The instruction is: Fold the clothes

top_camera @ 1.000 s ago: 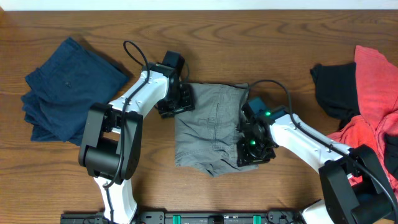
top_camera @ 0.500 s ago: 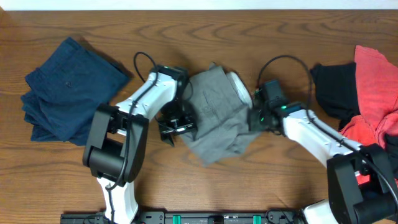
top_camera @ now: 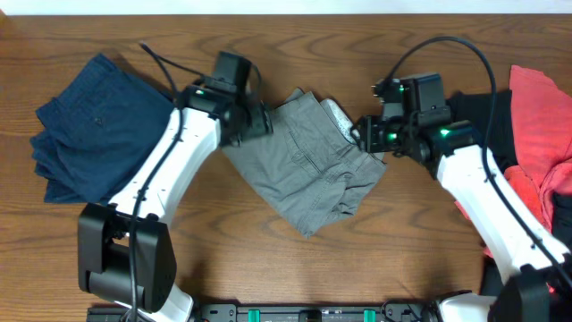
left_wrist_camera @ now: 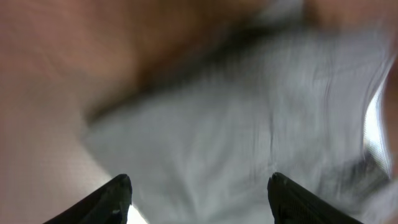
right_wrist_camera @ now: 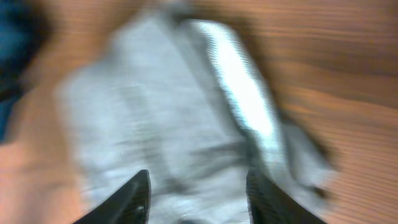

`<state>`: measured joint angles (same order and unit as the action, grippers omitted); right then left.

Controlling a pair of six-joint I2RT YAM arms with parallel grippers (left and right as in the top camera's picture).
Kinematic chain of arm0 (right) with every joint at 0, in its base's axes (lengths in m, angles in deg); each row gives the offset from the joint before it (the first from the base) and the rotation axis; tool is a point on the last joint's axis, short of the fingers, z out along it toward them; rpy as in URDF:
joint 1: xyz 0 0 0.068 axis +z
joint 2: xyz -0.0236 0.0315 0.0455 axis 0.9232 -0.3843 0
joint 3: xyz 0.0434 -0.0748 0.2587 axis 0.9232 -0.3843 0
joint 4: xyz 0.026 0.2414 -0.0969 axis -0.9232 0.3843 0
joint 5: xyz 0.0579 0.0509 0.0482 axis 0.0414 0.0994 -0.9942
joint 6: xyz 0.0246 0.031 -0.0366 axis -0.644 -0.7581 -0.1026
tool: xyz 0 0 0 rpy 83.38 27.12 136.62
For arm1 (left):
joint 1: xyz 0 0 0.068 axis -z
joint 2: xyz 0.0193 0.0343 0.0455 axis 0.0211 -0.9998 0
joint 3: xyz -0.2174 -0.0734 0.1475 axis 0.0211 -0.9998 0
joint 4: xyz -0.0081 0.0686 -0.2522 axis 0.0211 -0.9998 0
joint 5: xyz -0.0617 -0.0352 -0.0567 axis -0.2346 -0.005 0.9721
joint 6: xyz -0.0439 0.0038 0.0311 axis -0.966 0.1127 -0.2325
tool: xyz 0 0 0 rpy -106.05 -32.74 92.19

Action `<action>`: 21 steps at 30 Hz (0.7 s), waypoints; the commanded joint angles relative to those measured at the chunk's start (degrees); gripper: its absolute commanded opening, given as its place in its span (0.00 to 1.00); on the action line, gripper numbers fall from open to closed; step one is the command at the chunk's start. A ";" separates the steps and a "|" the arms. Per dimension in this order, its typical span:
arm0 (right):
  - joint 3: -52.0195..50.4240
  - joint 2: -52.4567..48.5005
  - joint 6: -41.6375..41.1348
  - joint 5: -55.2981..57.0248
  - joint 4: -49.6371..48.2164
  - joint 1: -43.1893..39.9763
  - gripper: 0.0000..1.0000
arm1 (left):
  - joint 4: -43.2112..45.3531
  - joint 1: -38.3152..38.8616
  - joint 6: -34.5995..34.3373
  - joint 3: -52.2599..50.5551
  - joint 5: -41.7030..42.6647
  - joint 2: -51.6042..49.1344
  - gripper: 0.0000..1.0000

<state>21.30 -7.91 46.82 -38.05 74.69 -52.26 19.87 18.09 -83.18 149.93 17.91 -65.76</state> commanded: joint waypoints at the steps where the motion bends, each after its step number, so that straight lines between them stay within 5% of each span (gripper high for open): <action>1: -0.02 -0.26 0.79 -10.08 0.87 4.46 0.40 | 3.08 -1.18 2.43 0.33 -4.94 -1.75 0.72; 13: -5.66 -11.80 -1.18 -6.71 2.73 13.99 0.28 | 1.14 -1.31 2.43 0.33 0.22 -13.57 0.72; 21: -6.23 -15.45 -12.24 25.18 16.09 9.97 0.29 | -14.23 -0.20 2.40 -0.24 12.02 -17.51 0.70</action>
<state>15.64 -22.99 40.46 -31.52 89.55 -40.00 8.00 17.00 -81.56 149.96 24.18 -82.33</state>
